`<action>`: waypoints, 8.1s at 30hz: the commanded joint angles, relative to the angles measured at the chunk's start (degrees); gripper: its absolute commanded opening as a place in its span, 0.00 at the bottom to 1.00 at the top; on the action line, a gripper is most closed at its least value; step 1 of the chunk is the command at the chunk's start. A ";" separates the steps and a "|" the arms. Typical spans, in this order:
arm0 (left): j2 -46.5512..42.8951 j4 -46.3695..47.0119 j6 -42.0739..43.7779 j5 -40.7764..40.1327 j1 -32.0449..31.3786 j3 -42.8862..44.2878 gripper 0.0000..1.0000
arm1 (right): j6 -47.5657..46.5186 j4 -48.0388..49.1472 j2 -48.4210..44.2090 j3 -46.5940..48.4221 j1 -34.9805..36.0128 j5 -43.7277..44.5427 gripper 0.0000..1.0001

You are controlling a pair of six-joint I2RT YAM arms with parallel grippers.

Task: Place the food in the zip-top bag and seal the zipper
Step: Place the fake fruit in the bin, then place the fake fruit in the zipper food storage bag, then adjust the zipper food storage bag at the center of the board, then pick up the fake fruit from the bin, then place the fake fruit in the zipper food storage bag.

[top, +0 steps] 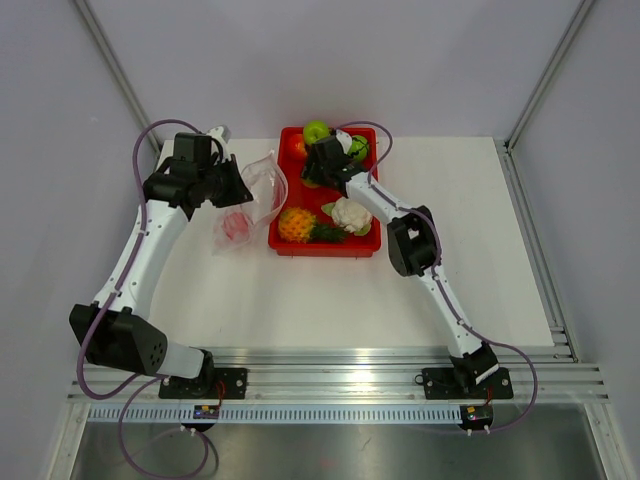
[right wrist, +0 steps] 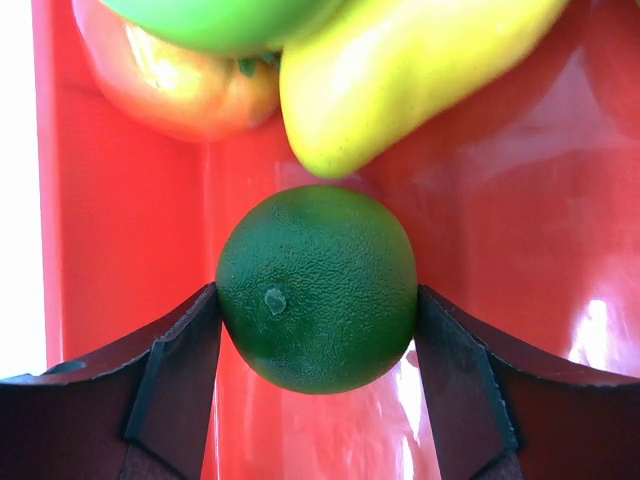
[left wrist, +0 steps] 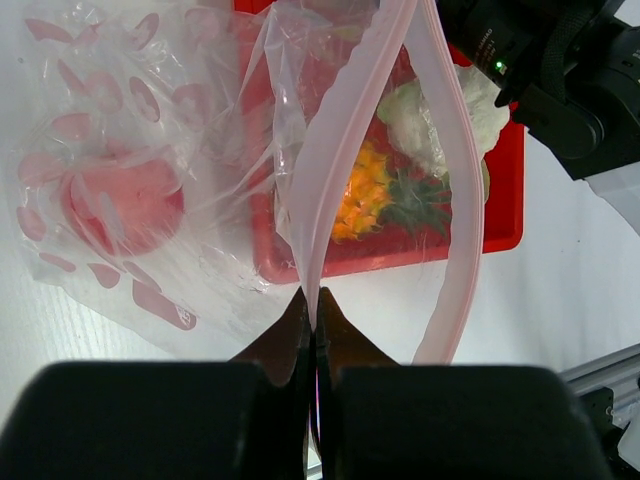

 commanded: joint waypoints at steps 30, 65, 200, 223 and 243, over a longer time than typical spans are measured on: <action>3.32 3.24 -0.27 4.23 0.13 -1.85 0.00 | -4.97 15.19 -58.92 -53.13 12.95 -0.38 0.58; -2.75 0.16 0.17 5.20 0.31 -0.27 0.00 | -7.35 4.64 -59.88 -53.20 17.36 7.26 0.90; -0.99 -3.26 0.16 3.70 1.10 3.95 0.00 | -11.91 -23.91 -52.07 -29.93 10.42 -7.77 0.00; 0.94 -4.41 1.84 7.49 -0.22 5.62 0.00 | -14.99 -30.68 -43.46 -10.41 15.51 -5.39 0.00; 2.96 -4.93 1.83 9.51 -3.20 7.55 0.00 | -15.53 -33.07 -41.17 -7.18 17.62 -2.57 0.00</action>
